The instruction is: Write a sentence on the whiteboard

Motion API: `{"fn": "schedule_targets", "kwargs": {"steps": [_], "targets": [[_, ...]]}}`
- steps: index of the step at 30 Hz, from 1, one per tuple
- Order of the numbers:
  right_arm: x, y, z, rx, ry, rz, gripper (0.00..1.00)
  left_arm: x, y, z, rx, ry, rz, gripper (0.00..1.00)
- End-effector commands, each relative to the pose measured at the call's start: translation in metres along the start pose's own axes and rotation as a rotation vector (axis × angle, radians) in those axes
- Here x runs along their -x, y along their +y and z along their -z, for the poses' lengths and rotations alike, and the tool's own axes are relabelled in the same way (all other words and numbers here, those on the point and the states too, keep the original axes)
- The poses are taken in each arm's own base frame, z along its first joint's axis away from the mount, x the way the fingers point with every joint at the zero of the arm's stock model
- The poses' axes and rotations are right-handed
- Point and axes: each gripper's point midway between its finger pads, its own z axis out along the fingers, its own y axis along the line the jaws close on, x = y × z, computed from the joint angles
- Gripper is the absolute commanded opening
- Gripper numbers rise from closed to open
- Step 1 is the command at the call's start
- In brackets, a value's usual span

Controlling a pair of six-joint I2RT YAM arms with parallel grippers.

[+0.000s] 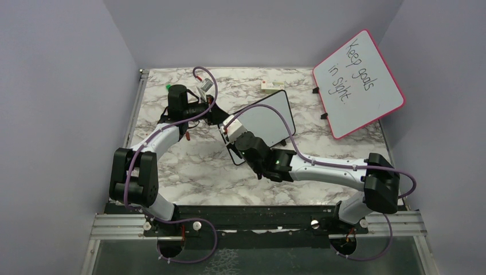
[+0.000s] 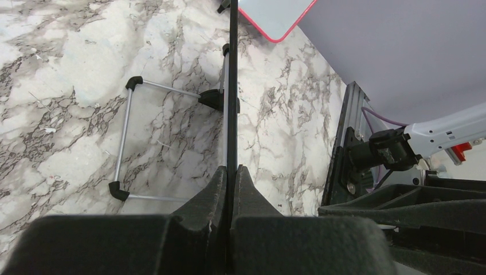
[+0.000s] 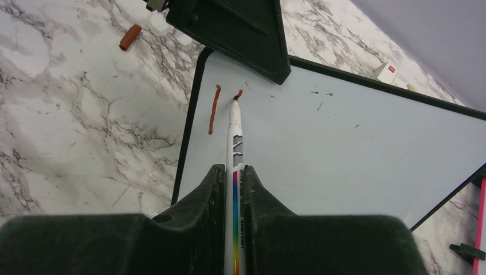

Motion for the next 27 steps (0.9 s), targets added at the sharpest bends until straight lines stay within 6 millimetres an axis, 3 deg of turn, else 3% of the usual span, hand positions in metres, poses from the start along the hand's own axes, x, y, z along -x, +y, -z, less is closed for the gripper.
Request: {"fn": "schedule_targets", "kwargs": {"steps": [1,19,27], "targets": [[0.003,0.010,0.000,0.050,0.013,-0.002,0.01,-0.005,-0.003,0.001,-0.028,0.020,0.012,0.00],[-0.007,0.020,0.001,0.107,0.058,0.024,0.01,-0.005,-0.003,0.001,-0.029,0.021,0.014,0.00],[-0.008,0.010,0.001,0.043,0.054,0.004,0.01,-0.005,-0.003,0.001,-0.029,0.020,0.013,0.00]]}}
